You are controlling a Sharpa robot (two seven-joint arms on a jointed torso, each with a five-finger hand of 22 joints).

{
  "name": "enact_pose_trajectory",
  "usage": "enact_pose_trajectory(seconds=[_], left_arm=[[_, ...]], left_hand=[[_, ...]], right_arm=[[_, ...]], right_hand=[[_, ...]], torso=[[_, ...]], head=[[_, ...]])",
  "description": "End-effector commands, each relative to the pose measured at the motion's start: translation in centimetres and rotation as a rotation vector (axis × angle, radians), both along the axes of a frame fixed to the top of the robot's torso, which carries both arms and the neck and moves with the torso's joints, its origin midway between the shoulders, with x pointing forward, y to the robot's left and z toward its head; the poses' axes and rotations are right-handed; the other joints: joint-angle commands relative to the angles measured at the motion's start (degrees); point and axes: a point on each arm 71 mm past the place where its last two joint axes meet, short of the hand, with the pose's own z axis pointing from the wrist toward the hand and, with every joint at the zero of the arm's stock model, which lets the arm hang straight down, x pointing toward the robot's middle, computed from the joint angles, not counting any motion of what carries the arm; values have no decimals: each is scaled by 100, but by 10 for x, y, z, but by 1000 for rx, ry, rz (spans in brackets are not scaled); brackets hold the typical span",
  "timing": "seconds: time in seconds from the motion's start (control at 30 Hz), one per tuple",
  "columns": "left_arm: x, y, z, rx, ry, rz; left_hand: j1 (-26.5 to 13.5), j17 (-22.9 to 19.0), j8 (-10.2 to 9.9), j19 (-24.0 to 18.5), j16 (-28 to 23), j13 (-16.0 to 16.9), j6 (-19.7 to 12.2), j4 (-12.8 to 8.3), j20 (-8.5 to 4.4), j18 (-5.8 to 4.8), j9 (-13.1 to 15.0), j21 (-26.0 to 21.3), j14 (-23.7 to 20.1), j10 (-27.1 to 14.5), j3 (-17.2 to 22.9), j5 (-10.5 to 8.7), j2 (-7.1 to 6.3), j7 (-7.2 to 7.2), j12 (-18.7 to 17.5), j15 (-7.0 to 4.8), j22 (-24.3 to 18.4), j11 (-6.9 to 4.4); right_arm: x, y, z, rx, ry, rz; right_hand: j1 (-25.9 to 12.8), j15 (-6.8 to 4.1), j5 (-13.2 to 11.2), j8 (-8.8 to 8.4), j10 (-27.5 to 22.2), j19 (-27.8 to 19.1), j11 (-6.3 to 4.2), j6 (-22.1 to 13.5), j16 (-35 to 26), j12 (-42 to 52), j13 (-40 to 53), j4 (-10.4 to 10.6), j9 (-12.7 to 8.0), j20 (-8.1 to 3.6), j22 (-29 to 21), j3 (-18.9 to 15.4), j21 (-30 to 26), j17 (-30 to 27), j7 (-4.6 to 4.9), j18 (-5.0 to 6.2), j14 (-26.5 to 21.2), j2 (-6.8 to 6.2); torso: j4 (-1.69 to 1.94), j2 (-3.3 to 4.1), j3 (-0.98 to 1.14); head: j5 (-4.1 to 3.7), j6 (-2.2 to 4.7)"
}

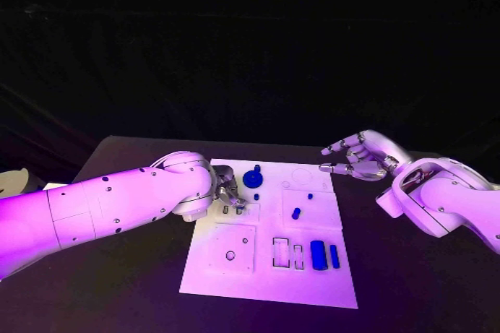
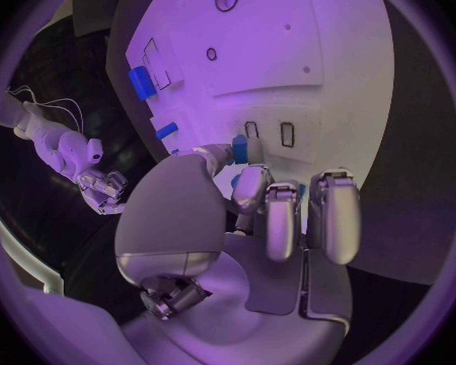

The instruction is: Assemble the parts on the task board

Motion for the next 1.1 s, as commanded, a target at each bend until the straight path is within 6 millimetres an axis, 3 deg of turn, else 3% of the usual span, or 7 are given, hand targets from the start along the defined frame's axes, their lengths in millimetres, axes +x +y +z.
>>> enact_pose_trajectory(seconds=[0.03, 0.43, 1.1], left_arm=[[-1, 0, -2, 48, 18, -35], [0, 0, -8, 71, 39, -44], [-4, 1, -11, 91, 61, -63]], left_hand=[[-45, 1507, 8, 270, 18, -8, -2, -1058, -13, -99, 6, 14, 613, 24, 1038, 19, 21, -44, 26, 2, 734, 0], [-51, 1507, 6, 280, 18, -19, -2, -1059, -14, -104, 6, 28, 613, 20, 1038, 16, 23, -43, 17, 3, 759, 2], [-59, 1507, 3, 287, 18, -23, -3, -1066, -14, -108, 5, 37, 613, 20, 1035, 12, 24, -43, 12, 6, 777, 3]], right_arm=[[0, 1, -1, -8, 6, 11], [0, 2, -1, -7, 8, 14], [-1, 2, -2, -7, 10, 16]], right_hand=[[-28, -12, 24, 31, 116, 329, 2, 45, -37, -29, 912, -3, 8, 14, 1041, -31, -39, 1106, 13, 31, 503, 47], [-47, -13, 37, 30, 114, 327, 1, 48, -39, -35, 907, 24, 7, 12, 1038, -52, -41, 1104, 12, 31, 503, 65], [-47, -13, 37, 30, 114, 327, 1, 48, -39, -35, 907, 24, 7, 12, 1038, -52, -41, 1104, 12, 31, 503, 65]], torso=[[-8, 4, 2], [-6, 9, -5], [-8, 4, 3]], head=[[-5, -1], [-2, -14], [26, -68]])
